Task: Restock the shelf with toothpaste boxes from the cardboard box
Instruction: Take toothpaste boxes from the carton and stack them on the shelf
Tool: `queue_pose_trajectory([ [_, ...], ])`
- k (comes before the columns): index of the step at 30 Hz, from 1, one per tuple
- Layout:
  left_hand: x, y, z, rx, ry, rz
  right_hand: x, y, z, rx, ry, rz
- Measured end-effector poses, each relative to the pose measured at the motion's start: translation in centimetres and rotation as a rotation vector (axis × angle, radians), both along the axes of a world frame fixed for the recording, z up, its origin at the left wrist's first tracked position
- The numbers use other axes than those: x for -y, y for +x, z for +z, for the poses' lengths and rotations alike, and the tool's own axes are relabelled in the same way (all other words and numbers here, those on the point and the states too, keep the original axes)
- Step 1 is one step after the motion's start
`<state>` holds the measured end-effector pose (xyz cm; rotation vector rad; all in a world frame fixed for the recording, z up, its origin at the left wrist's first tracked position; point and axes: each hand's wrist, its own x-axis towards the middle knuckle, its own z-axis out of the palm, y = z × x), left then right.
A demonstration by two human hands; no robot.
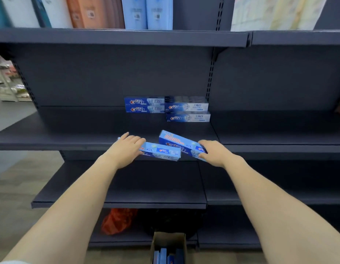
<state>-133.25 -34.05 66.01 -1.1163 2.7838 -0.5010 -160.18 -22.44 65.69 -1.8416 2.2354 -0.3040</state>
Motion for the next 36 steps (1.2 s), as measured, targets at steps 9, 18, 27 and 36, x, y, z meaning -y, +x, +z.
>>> queue_pose_trajectory([
  [9,5.0,-1.6,1.6,-0.072,0.157,0.076,5.5,-1.1,2.5,0.041,0.051,-0.039],
  [18,9.4,-2.3,0.5,-0.159,0.274,0.087,10.7,-1.3,2.8,0.070,0.130,0.020],
  [27,12.5,-2.9,-0.5,-0.104,0.282,0.043,14.0,-2.2,4.3,0.007,0.348,0.027],
  [36,13.3,-2.6,-1.6,-0.128,0.268,0.006,14.5,-1.6,4.5,0.028,0.291,0.008],
])
